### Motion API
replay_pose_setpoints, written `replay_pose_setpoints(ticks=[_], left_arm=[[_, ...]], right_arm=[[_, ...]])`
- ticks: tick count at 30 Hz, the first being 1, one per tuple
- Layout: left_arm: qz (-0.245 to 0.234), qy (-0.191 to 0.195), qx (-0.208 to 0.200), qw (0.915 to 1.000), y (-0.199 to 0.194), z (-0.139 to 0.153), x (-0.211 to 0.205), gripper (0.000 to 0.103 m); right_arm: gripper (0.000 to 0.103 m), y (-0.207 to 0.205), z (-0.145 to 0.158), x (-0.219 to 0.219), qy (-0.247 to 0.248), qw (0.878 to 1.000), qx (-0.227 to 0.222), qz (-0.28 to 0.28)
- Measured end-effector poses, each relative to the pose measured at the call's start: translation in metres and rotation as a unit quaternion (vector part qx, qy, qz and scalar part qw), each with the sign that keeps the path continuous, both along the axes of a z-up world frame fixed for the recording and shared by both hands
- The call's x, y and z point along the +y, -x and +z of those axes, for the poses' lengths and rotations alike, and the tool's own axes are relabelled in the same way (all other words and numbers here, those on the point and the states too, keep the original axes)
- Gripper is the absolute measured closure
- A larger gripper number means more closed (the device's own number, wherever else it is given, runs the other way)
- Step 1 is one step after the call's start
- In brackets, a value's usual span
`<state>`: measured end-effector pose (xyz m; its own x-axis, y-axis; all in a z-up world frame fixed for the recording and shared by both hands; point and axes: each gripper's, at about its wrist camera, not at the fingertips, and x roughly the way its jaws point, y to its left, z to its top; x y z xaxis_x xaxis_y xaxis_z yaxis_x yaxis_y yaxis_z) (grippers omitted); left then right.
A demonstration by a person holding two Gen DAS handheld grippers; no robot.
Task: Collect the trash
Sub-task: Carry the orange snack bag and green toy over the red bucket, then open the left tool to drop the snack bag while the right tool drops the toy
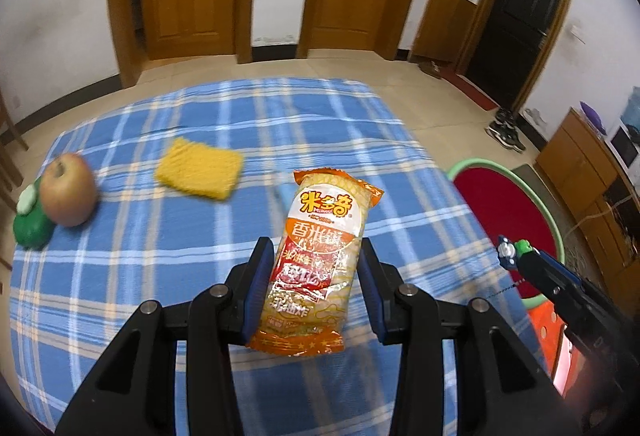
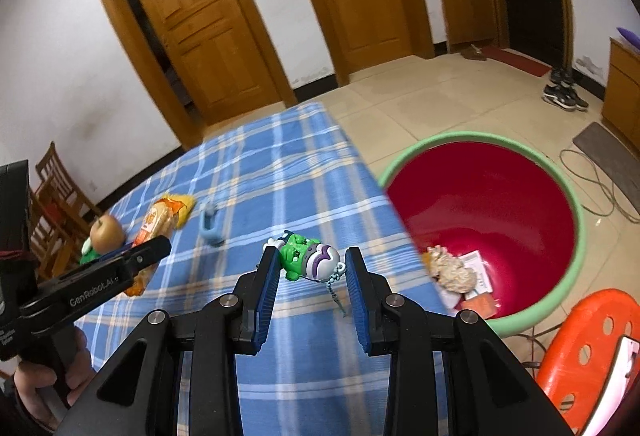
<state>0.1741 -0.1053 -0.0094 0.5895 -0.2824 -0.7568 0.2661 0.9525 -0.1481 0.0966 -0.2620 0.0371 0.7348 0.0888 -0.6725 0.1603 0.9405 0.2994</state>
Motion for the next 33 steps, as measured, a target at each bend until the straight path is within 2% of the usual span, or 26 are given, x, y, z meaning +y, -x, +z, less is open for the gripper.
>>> replay_pose_setpoints(ticks=[11, 18, 33], left_arm=[[-0.071, -0.008, 0.006, 0.9974, 0.0, 0.001, -0.076, 0.061], [-0.101, -0.016, 0.011, 0.9947, -0.005, -0.004, -0.117, 0.061], [-0.157, -0.029, 0.015, 0.987, -0.008, -0.017, -0.18, 0.061]], right_arm=[[0.069, 0.015, -0.007, -0.063, -0.016, 0.998, 0.0, -0.065], [0.069, 0.015, -0.02, -0.1, -0.033, 0.994, 0.01, -0.102], [0.067, 0.023, -0.028, -0.128, -0.054, 0.989, 0.012, -0.137]])
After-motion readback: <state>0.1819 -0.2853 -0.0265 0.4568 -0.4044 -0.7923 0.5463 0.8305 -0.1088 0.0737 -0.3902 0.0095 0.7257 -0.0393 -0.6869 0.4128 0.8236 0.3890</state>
